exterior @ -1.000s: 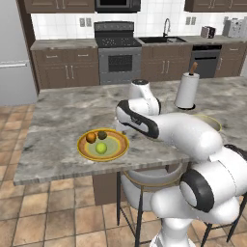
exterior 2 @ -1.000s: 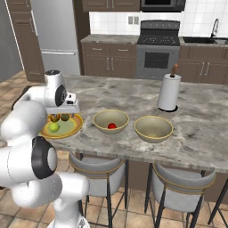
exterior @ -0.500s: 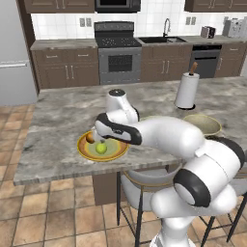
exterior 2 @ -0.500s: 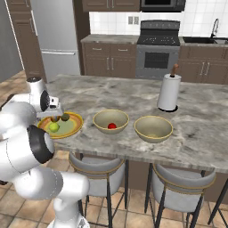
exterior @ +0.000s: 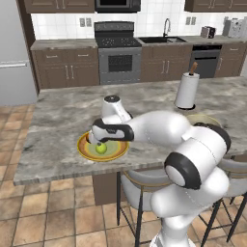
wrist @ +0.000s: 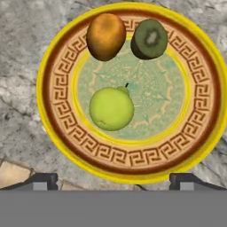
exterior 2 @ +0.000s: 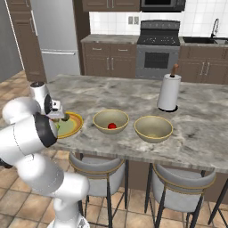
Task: Take the fruits from the plate on the dining counter and place two fruits in each bowl.
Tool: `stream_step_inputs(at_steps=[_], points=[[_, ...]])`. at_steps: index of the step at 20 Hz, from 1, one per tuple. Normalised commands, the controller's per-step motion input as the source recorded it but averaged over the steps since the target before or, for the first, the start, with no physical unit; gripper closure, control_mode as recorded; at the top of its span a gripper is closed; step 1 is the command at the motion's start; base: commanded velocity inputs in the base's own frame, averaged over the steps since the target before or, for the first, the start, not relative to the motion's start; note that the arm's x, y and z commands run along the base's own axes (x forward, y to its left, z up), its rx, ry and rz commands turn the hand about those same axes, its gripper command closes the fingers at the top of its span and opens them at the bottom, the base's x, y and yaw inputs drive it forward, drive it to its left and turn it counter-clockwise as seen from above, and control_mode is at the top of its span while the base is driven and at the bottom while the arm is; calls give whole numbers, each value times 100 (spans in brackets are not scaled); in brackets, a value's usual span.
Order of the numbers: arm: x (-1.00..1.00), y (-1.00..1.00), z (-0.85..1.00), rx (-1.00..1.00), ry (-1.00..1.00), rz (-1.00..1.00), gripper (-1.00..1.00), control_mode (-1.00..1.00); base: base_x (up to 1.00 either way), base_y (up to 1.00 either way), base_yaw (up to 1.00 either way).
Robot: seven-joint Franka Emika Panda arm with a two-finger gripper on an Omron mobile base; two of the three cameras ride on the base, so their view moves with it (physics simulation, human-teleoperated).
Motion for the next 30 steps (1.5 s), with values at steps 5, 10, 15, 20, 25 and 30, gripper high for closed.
stream_step_inputs(at_steps=[5, 10, 15, 20, 25, 30], points=[[41, 6, -30, 0, 0, 0, -100, -100, 0, 0, 0], [41, 19, -10, 0, 0, 0, -100, -100, 0, 0, 0], [19, 19, -7, 0, -1, 0, -100, -100, 0, 0, 0], [5, 6, -12, 0, 2, 0, -100, -100, 0, 0, 0], [-30, -5, -9, 0, 4, 0, -100, -100, 0, 0, 0], [-23, -10, -10, 0, 2, -1, -100, -100, 0, 0, 0]])
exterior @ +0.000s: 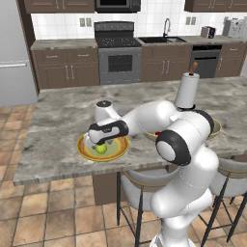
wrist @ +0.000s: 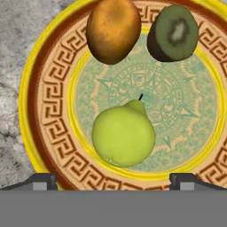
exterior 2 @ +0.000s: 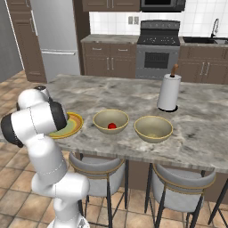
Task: Take the fruits from the plate on the dining counter and place two fruits in each bowl.
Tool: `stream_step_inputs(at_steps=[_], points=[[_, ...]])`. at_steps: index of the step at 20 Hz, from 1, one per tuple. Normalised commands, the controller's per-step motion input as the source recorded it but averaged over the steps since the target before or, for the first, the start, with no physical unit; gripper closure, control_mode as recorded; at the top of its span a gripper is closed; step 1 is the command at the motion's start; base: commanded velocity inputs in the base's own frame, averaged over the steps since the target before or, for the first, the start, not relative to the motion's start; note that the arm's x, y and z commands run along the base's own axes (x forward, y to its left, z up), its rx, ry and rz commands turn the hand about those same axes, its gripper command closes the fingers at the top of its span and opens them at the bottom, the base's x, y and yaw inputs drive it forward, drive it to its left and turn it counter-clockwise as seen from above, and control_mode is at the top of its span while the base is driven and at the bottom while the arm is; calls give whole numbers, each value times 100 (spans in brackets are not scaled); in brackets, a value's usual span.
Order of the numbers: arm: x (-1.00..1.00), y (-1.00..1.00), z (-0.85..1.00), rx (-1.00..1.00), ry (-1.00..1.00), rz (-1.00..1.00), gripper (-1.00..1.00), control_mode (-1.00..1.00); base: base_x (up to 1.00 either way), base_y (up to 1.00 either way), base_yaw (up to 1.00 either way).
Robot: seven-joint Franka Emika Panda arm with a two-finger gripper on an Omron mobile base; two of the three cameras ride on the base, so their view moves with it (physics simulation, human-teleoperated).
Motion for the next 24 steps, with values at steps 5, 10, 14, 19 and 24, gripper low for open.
stream_step_inputs(at_steps=[5, 10, 14, 19, 24], points=[[1, -1, -9, 0, 0, -1, -100, -100, 0, 0, 0], [20, 0, 0, 0, 0, 0, -100, -100, 0, 0, 0], [17, 0, 0, 0, 0, 0, -100, -100, 0, 0, 0], [0, 0, -10, 0, 1, 0, -100, -100, 0, 0, 0], [0, 0, -13, 0, 1, 0, -100, -100, 0, 0, 0]])
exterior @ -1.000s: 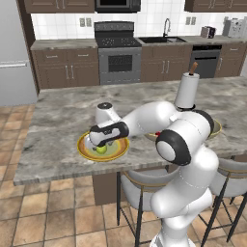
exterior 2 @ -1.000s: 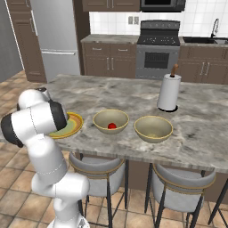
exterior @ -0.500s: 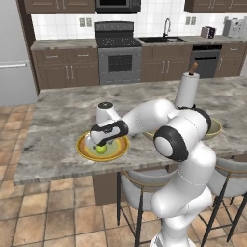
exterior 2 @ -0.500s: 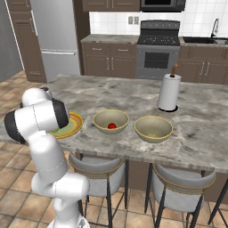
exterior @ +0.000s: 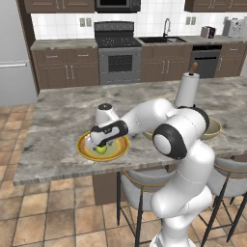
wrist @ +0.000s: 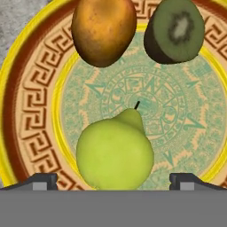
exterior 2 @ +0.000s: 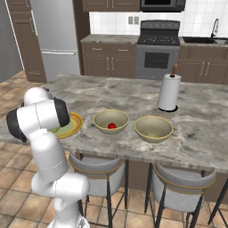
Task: Take the fruits from the plate on the dining counter and place two fruits in each bowl.
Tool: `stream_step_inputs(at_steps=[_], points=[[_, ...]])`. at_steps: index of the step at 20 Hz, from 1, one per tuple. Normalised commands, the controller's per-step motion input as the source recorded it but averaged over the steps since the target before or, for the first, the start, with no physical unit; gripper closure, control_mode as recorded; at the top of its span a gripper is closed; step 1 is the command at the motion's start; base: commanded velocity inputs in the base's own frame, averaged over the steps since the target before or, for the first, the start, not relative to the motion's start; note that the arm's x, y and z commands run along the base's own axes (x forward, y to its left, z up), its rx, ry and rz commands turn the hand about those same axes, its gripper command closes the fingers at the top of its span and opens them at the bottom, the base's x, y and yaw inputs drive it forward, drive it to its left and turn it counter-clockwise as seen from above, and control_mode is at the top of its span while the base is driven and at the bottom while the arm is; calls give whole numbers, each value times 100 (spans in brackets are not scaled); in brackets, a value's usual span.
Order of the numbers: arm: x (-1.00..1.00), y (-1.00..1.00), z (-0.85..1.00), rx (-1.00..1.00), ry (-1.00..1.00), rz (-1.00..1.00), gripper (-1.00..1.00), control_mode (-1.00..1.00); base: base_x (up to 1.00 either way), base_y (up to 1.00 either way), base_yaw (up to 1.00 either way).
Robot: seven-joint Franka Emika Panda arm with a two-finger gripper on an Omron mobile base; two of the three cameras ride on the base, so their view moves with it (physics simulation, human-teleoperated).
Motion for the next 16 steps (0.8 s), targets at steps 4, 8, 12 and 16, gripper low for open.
stream_step_inputs(at_steps=[4, 8, 12, 16], points=[[0, 0, -12, 0, 0, 0, -100, -100, 0, 0, 0], [0, 0, -13, -1, 0, 0, -100, -100, 0, 0, 0], [0, 0, -19, -1, 1, 0, -100, -100, 0, 0, 0], [1, 0, -7, 0, 0, 0, -100, -100, 0, 0, 0]])
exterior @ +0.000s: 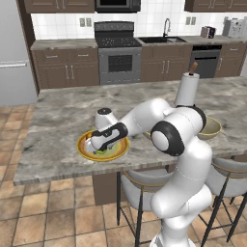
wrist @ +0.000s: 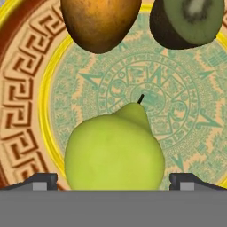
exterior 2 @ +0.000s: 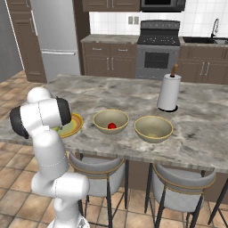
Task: Take the fruits from the plate on the dining counter and place two fruits in each bowl.
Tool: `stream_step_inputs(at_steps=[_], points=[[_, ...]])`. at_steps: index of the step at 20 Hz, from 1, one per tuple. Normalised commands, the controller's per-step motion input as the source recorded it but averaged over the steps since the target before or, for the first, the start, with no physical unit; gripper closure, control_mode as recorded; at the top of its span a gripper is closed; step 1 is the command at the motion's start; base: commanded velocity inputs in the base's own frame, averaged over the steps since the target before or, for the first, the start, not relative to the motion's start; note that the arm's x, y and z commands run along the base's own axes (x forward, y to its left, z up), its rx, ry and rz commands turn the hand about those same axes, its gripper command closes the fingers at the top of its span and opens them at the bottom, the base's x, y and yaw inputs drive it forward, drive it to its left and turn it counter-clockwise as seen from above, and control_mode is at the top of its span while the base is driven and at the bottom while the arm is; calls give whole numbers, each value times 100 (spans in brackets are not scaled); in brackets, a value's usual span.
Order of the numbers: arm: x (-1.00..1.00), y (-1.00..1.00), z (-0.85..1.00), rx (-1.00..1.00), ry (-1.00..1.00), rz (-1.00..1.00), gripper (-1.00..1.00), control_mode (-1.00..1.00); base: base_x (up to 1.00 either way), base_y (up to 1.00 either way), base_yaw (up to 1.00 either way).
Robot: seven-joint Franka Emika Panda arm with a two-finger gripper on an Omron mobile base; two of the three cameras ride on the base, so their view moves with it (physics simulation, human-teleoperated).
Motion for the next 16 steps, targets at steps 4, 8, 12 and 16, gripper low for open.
stream_step_inputs(at_steps=[4, 8, 12, 16], points=[[2, 0, 0, 0, 0, 0, -100, -100, 0, 0, 0], [1, 0, -7, 0, 0, 0, -100, -100, 0, 0, 0], [0, 0, 0, 0, 0, 0, -100, -100, 0, 0, 0], [0, 0, 0, 0, 0, 0, 100, -100, 0, 0, 0]])
